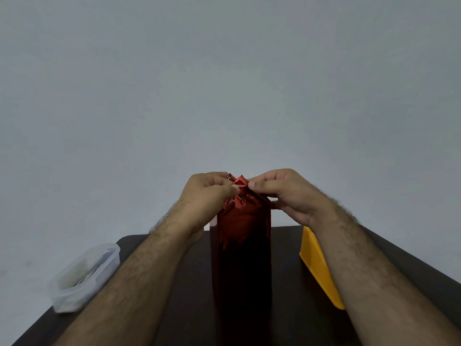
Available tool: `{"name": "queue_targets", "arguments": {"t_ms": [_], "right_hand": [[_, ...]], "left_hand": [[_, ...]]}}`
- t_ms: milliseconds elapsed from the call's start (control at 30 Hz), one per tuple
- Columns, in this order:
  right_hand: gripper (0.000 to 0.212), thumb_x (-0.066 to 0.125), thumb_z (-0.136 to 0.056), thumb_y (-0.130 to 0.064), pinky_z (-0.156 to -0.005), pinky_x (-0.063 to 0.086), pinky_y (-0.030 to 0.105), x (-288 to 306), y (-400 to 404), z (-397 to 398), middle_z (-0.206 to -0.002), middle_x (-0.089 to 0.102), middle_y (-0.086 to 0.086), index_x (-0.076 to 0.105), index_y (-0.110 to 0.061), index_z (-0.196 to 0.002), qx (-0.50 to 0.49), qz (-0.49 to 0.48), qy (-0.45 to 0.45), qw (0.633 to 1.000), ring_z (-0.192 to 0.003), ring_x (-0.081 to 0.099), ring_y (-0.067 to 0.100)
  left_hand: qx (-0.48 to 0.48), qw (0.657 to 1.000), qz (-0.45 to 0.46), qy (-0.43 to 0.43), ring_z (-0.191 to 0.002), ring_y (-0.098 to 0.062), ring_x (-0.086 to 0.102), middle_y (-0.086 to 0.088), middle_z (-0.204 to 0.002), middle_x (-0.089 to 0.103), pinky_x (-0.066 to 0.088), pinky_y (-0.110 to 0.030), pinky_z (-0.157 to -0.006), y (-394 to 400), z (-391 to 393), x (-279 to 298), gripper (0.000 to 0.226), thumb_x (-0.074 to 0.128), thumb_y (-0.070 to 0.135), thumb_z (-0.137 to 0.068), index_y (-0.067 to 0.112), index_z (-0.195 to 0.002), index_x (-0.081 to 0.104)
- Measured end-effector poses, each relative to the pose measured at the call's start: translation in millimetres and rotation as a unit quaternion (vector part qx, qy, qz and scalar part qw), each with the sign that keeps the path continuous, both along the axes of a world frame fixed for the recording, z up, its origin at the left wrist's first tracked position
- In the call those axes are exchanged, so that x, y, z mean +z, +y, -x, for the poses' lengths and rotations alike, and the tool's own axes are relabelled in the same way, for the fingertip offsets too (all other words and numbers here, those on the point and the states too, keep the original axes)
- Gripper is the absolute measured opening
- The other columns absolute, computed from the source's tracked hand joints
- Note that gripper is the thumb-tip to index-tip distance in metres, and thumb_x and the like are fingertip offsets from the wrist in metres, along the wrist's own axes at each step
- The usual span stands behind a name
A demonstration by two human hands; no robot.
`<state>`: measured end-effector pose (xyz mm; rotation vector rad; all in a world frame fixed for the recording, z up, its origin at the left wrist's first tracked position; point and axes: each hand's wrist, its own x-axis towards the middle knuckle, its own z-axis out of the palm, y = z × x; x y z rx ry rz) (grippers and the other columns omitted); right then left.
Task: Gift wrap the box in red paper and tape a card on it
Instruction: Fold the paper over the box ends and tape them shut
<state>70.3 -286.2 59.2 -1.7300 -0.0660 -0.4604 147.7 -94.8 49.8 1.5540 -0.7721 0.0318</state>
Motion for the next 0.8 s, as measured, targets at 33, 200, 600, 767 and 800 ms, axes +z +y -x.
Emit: {"name": "queue_targets", "arguments": {"t_ms": [33,200,600,767,800], "right_hand": [[0.011,0.078,-0.092,-0.014,-0.09,0.053,0.039,-1,0,-1,-0.113,0.081,0.003,0.08,-0.006,-0.098,0.0,0.002,0.0,1.0,-0.101,0.072,0.014],[0.004,0.082,-0.088,-0.016,-0.103,0.055,0.044,-2,1,-5,-0.128,0.073,-0.012,0.084,-0.015,-0.084,-0.038,0.04,-0.009,0.998,-0.12,0.069,0.011],[0.012,0.086,-0.08,-0.002,-0.096,0.061,0.041,-12,-9,-14,-0.111,0.081,0.003,0.083,-0.001,-0.092,-0.05,0.042,-0.016,0.998,-0.105,0.078,0.021],[0.037,0.09,-0.073,0.005,-0.095,0.063,0.049,-14,-13,-15,-0.112,0.079,0.015,0.078,-0.006,-0.107,-0.049,-0.005,-0.015,0.999,-0.103,0.078,0.034],[0.042,0.089,-0.073,0.007,-0.096,0.062,0.049,-15,-15,-16,-0.113,0.079,0.017,0.075,-0.006,-0.111,-0.045,-0.029,-0.007,0.999,-0.101,0.078,0.035]], "left_hand": [[0.0,1.0,0.001,0.007,-0.092,0.003,0.072,0.005,-0.117,0.073,0.051,-0.008,-0.064,0,-3,-1,0.025,0.076,0.001,-0.092,0.011,-0.07,0.078],[0.016,0.999,0.023,0.042,-0.062,-0.009,0.067,0.0,-0.082,0.074,0.051,-0.02,-0.056,-1,5,-1,0.006,0.082,0.009,-0.089,0.014,-0.092,0.079],[-0.026,0.993,0.058,0.103,-0.115,-0.02,0.072,0.003,-0.145,0.054,0.065,-0.046,-0.084,-10,-3,-17,0.073,0.079,0.008,-0.092,0.036,-0.151,0.046],[-0.044,0.993,0.066,0.088,-0.113,-0.02,0.074,0.004,-0.141,0.06,0.066,-0.042,-0.086,-12,-5,-18,0.066,0.077,0.001,-0.093,0.033,-0.144,0.051],[-0.044,0.993,0.065,0.086,-0.113,-0.02,0.074,0.004,-0.141,0.061,0.066,-0.04,-0.085,-12,-5,-19,0.063,0.077,0.001,-0.092,0.032,-0.141,0.053]]}}
